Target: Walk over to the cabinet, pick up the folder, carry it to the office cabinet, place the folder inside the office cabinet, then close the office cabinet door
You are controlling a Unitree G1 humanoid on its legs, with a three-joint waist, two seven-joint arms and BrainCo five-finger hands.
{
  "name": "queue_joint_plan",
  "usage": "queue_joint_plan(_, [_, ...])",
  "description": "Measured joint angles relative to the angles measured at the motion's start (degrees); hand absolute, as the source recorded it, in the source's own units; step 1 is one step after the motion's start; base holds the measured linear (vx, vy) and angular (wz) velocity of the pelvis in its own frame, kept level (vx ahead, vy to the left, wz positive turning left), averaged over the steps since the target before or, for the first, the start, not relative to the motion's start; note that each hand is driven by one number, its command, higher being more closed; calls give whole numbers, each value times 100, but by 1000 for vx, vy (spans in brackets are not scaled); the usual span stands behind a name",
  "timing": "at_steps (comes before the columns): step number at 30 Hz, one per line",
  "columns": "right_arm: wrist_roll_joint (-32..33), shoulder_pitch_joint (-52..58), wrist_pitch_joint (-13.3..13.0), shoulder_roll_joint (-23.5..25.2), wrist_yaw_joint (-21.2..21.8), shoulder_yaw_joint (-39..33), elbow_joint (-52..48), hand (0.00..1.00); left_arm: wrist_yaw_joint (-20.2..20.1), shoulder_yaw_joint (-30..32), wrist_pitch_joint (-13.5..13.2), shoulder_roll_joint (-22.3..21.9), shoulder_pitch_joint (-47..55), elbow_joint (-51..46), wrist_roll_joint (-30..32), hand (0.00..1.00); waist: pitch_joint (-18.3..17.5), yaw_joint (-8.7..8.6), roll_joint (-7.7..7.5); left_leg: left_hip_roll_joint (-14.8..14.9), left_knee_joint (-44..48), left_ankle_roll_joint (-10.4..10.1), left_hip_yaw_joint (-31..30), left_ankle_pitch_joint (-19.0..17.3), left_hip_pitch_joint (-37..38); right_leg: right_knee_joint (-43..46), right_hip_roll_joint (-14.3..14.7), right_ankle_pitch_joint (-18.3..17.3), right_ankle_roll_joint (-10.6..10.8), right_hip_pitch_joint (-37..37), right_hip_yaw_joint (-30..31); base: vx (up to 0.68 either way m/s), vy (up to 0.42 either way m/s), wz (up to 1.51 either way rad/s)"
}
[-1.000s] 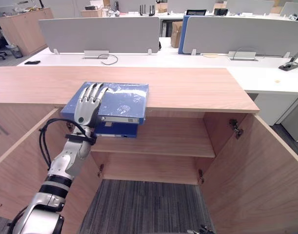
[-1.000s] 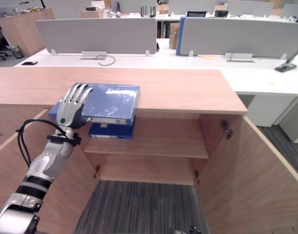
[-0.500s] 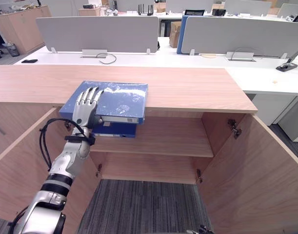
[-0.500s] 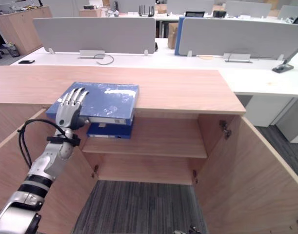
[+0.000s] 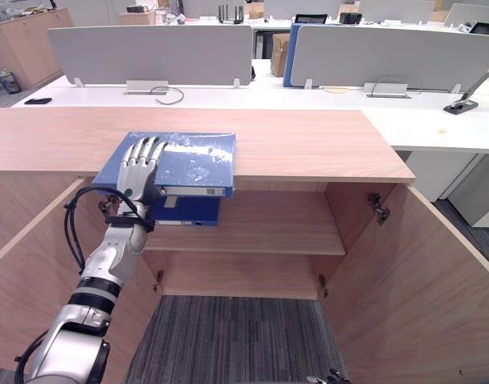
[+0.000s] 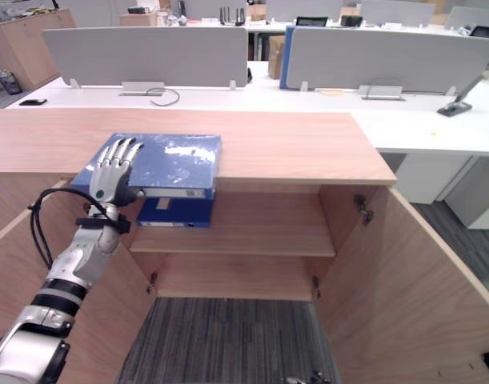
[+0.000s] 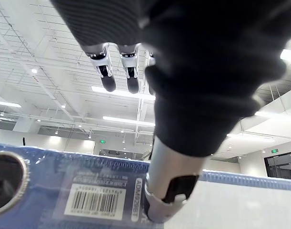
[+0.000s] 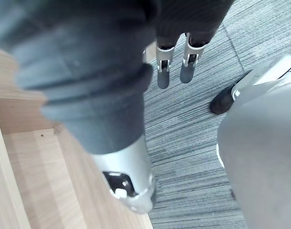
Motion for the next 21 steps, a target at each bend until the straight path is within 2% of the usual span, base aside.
queue_joint_plan(21, [82, 32, -42, 53, -46, -221, 5, 0, -6, -61, 63, -51, -172, 790, -1, 0, 2, -130, 13, 8, 1, -19, 123, -54, 1, -18, 0, 53, 4, -41, 25, -2, 7, -2])
